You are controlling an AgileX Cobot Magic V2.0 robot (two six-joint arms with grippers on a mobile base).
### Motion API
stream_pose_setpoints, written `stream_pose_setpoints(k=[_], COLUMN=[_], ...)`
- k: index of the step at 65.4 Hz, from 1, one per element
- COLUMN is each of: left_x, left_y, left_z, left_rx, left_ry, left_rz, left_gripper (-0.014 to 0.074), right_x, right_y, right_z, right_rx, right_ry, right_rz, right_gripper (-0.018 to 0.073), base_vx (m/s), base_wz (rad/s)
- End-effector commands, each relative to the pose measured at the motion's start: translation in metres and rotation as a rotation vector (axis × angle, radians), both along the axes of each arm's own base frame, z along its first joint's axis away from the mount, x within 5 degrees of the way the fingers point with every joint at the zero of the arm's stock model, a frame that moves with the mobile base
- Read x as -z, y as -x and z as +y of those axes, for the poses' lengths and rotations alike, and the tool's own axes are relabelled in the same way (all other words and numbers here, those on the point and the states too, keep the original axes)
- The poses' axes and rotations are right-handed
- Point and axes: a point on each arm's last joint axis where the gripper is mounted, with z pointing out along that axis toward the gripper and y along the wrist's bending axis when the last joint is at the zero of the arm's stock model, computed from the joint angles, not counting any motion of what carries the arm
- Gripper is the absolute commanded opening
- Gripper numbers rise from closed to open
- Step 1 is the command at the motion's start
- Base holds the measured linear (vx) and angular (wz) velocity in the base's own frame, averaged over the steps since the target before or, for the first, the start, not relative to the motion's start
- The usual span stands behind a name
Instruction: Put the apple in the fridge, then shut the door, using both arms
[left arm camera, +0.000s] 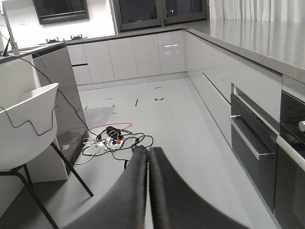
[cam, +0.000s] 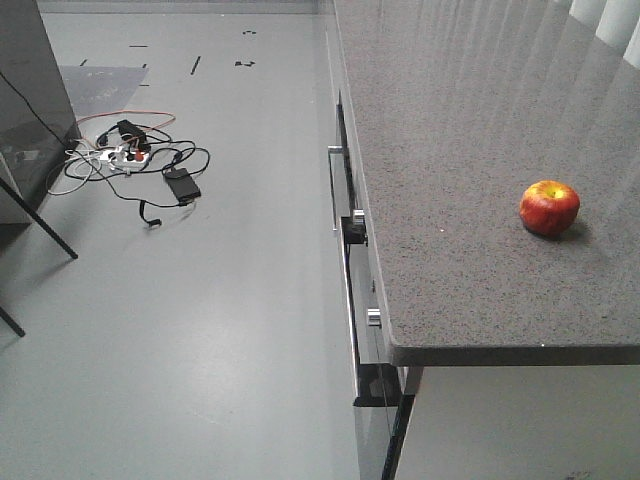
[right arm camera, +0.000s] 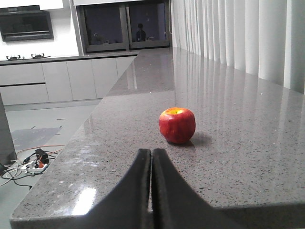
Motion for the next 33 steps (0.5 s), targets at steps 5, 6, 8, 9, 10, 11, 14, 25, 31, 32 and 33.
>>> stream_pose_setpoints(k=[5, 6, 8, 9, 10, 11, 14, 25, 31, 32, 33], left_x=[-0.0122, -0.0122, -0.0122, -0.0122, -0.0122, -0.0122, -0.0122, -0.0122, -0.0122, -0.0122, -0.0122], left_y=[0.0019, 0.0019, 0.0019, 0.0019, 0.0019, 0.0019, 0.0019, 0.0019, 0.0019, 0.0019, 0.0019], left_z=[-0.0025, -0.0025, -0.0025, -0.0025, -0.0025, -0.0025, -0.0025, -0.0025, -0.0025, -0.0025, -0.0025], left_rx=[0.028, 0.028, 0.028, 0.028, 0.028, 0.028, 0.028, 0.028, 0.028, 0.028, 0.028], left_ry=[0.001, 0.001, 0.001, 0.001, 0.001, 0.001, 0.001, 0.001, 0.001, 0.001, 0.001], left_rz=[-0.091, -0.091, -0.091, -0.091, -0.091, -0.091, -0.091, -0.091, -0.091, -0.091, -0.091], left_gripper=[-0.0007, -0.0007, -0.0007, -0.0007, -0.0007, -0.0007, -0.0007, -0.0007, -0.0007, -0.0007, -0.0007], right_x=[-0.0063, -0.0063, -0.0063, -0.0063, -0.0063, -0.0063, -0.0063, -0.0063, -0.0063, -0.0063, -0.0063], right_y=[0.0014, 0.0014, 0.0014, 0.0014, 0.0014, 0.0014, 0.0014, 0.0014, 0.0014, 0.0014, 0.0014], right_z=[0.0, 0.0, 0.0, 0.0, 0.0, 0.0, 0.0, 0.0, 0.0, 0.0, 0.0], right_rx=[0.0, 0.0, 0.0, 0.0, 0.0, 0.0, 0.0, 0.0, 0.0, 0.0, 0.0], right_ry=[0.011, 0.011, 0.011, 0.011, 0.011, 0.011, 0.011, 0.011, 0.011, 0.011, 0.011], right_rz=[-0.082, -0.082, -0.082, -0.082, -0.082, -0.082, -0.082, -0.082, -0.082, -0.082, -0.082], right_gripper=[-0.0003, -0.0003, -0.0003, -0.0003, -0.0003, -0.0003, -0.0003, -0.0003, -0.0003, -0.0003, -0.0003], base_vx=[0.0, 0.0, 0.0, 0.0, 0.0, 0.0, 0.0, 0.0, 0.0, 0.0, 0.0], base_wz=[0.0, 0.0, 0.0, 0.0, 0.0, 0.0, 0.0, 0.0, 0.0, 0.0, 0.0])
